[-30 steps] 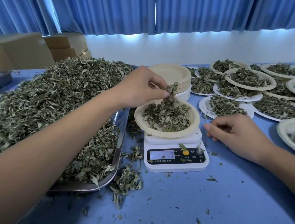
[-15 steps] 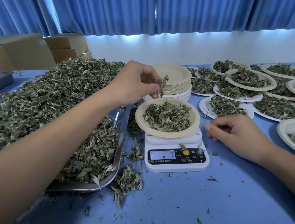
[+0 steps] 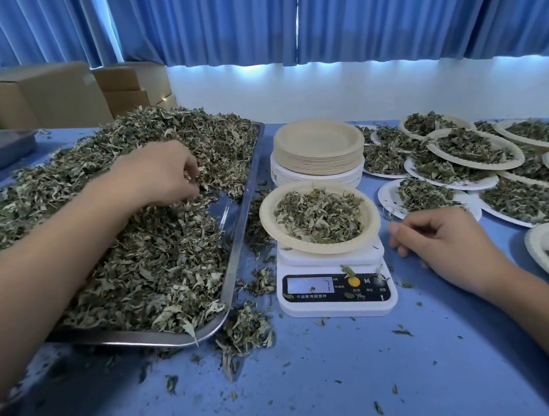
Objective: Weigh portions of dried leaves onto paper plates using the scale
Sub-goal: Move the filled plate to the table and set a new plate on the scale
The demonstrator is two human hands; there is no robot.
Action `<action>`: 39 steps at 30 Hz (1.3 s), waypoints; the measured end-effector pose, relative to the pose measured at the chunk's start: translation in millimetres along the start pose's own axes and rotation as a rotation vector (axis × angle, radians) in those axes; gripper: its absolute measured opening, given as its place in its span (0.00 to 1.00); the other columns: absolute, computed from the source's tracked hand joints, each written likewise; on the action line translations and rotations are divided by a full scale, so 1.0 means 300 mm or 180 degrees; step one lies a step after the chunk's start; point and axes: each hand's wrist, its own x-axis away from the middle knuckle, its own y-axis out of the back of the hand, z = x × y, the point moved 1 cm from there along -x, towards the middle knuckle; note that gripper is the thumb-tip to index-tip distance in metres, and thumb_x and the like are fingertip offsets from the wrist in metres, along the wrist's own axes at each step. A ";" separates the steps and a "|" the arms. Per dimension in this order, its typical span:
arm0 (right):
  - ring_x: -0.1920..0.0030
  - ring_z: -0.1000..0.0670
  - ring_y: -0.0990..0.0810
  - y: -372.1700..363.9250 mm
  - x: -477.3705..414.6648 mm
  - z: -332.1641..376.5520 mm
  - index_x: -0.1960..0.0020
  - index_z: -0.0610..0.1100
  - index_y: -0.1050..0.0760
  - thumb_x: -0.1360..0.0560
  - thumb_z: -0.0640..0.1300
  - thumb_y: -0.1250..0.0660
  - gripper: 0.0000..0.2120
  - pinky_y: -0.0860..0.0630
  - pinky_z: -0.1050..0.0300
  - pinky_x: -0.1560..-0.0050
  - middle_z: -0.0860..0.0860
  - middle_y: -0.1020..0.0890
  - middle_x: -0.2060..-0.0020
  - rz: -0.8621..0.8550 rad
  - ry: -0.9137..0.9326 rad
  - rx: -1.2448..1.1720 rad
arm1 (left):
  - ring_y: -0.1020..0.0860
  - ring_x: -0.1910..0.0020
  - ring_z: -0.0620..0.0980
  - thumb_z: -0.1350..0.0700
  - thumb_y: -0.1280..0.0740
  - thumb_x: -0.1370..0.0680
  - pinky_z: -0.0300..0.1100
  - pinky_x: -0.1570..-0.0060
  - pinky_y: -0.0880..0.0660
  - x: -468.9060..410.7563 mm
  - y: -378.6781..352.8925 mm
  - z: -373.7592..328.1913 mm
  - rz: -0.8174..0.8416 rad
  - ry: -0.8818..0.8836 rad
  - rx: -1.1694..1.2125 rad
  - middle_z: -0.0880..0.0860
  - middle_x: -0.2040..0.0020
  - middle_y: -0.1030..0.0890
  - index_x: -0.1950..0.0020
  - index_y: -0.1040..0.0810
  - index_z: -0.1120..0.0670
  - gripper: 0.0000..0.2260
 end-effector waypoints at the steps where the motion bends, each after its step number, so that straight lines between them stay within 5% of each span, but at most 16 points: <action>1: 0.75 0.53 0.25 -0.002 -0.011 0.009 0.65 0.50 0.17 0.19 0.50 0.33 0.17 0.28 0.63 0.71 0.51 0.16 0.69 -0.0077 -0.0094 -0.0179 | 0.19 0.51 0.49 0.49 0.29 0.22 0.49 0.46 0.21 0.011 -0.004 -0.010 -0.0222 -0.0226 0.0220 0.47 0.49 0.17 0.43 0.18 0.47 0.09; 5: 0.77 0.49 0.27 -0.023 -0.051 0.046 0.60 0.43 0.18 0.19 0.48 0.31 0.14 0.32 0.58 0.77 0.45 0.17 0.69 -0.0232 -0.0483 -0.0966 | 0.17 0.66 0.42 0.50 0.29 0.21 0.36 0.68 0.23 0.053 -0.060 -0.121 0.0008 -0.0955 0.1700 0.47 0.63 0.15 0.49 0.17 0.47 0.04; 12: 0.76 0.48 0.29 -0.057 -0.103 0.056 0.57 0.37 0.20 0.20 0.47 0.29 0.13 0.35 0.57 0.77 0.47 0.21 0.74 -0.0032 -0.0995 -0.1213 | 0.22 0.76 0.40 0.52 0.28 0.22 0.29 0.76 0.32 0.011 -0.109 -0.250 0.0268 -0.0896 0.1540 0.40 0.74 0.20 0.44 0.20 0.51 0.08; 19: 0.79 0.53 0.28 0.029 -0.117 0.040 0.48 0.25 0.22 0.22 0.38 0.28 0.14 0.34 0.61 0.80 0.47 0.26 0.77 -0.0113 -0.1352 -0.1423 | 0.30 0.77 0.48 0.60 0.30 0.23 0.37 0.76 0.32 -0.023 -0.096 -0.379 0.0136 -0.0584 0.2170 0.49 0.76 0.23 0.49 0.17 0.58 0.04; 27: 0.81 0.51 0.33 0.381 -0.088 -0.067 0.59 0.35 0.18 0.23 0.40 0.26 0.09 0.37 0.64 0.80 0.46 0.27 0.81 -0.0633 -0.1425 -0.0520 | 0.30 0.78 0.47 0.63 0.32 0.24 0.36 0.78 0.31 -0.090 -0.112 -0.740 0.0253 -0.0723 0.2761 0.53 0.72 0.23 0.53 0.17 0.60 0.04; 31: 0.81 0.49 0.31 0.573 -0.042 -0.148 0.63 0.39 0.19 0.23 0.41 0.26 0.11 0.32 0.60 0.75 0.47 0.25 0.81 -0.0863 -0.1462 -0.0078 | 0.27 0.78 0.42 0.63 0.32 0.24 0.35 0.78 0.30 -0.122 -0.133 -0.963 0.0435 -0.0974 0.2803 0.49 0.73 0.22 0.53 0.17 0.59 0.04; 34: 0.77 0.47 0.32 0.689 -0.002 -0.219 0.61 0.39 0.17 0.24 0.42 0.26 0.09 0.32 0.54 0.69 0.45 0.25 0.80 -0.1071 -0.1545 0.0120 | 0.26 0.72 0.49 0.63 0.32 0.24 0.38 0.75 0.26 -0.136 -0.144 -1.120 0.0612 -0.1176 0.2780 0.51 0.71 0.23 0.53 0.17 0.58 0.04; 39: 0.84 0.53 0.31 0.823 0.030 -0.335 0.59 0.40 0.17 0.22 0.41 0.27 0.08 0.35 0.65 0.81 0.47 0.25 0.82 -0.1247 -0.1795 0.0242 | 0.25 0.73 0.51 0.63 0.32 0.23 0.42 0.69 0.24 -0.176 -0.132 -1.329 0.0651 -0.1323 0.2734 0.52 0.68 0.21 0.52 0.17 0.58 0.04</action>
